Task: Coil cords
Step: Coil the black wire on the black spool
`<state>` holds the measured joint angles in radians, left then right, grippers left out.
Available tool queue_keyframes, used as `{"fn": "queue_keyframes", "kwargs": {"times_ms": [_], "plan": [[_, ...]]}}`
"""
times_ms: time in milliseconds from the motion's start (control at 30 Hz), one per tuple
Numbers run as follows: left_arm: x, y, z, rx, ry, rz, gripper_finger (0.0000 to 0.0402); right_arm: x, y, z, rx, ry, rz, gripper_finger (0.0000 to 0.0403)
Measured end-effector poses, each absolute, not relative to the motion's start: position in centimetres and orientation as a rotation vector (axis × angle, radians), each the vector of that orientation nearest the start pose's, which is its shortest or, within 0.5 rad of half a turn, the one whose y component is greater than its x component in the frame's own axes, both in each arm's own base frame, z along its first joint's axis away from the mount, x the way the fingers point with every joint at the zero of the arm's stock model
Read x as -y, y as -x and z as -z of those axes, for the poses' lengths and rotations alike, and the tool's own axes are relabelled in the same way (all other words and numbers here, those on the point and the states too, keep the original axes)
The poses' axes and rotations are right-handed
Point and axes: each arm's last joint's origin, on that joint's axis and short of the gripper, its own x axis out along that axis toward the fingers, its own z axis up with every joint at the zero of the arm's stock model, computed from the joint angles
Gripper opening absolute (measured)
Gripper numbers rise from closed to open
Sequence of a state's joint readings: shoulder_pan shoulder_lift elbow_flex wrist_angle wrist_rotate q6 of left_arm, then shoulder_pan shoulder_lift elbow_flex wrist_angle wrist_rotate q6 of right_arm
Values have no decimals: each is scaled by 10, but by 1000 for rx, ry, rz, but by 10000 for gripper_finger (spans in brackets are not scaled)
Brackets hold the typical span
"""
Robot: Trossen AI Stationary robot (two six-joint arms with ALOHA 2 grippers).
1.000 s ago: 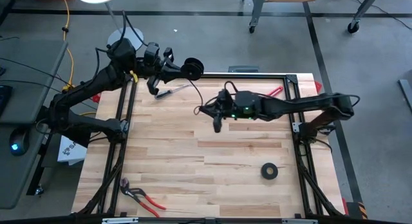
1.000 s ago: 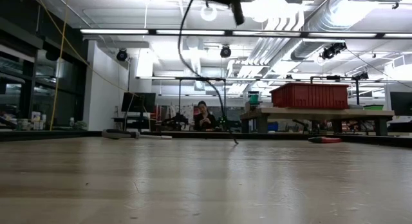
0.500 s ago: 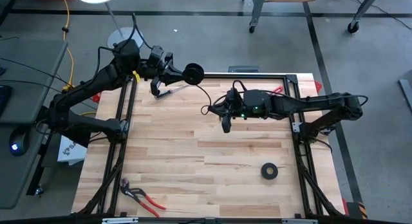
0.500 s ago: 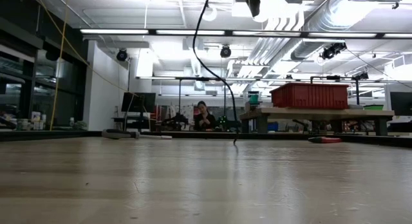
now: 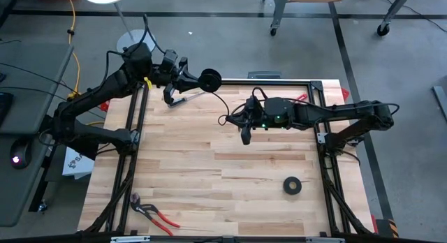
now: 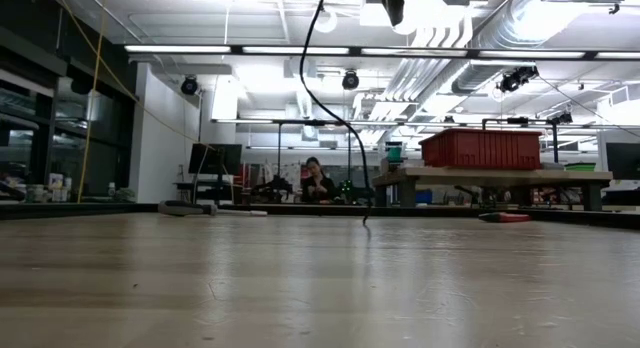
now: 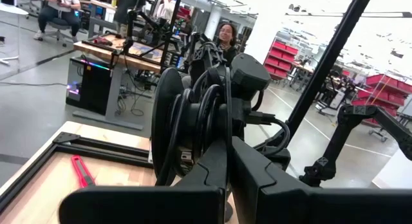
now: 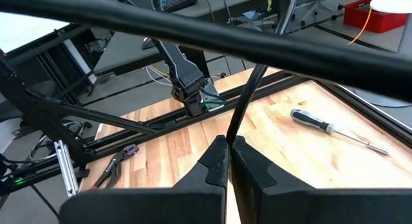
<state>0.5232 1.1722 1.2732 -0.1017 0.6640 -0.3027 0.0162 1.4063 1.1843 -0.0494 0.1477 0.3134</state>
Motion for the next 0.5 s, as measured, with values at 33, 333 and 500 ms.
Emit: {"fn": "queue_keyframes", "kwargs": {"times_ms": [33,333,500], "plan": [[-107,-222,-431,-22,303,140,0,-1,-322,-343,-247,-289,172,0],[-107,-222,-431,-21,285,140,0,-1,-322,-343,-248,-289,172,0],[-107,-222,-431,-20,275,140,0,-1,-322,-343,-248,-289,171,0]]}}
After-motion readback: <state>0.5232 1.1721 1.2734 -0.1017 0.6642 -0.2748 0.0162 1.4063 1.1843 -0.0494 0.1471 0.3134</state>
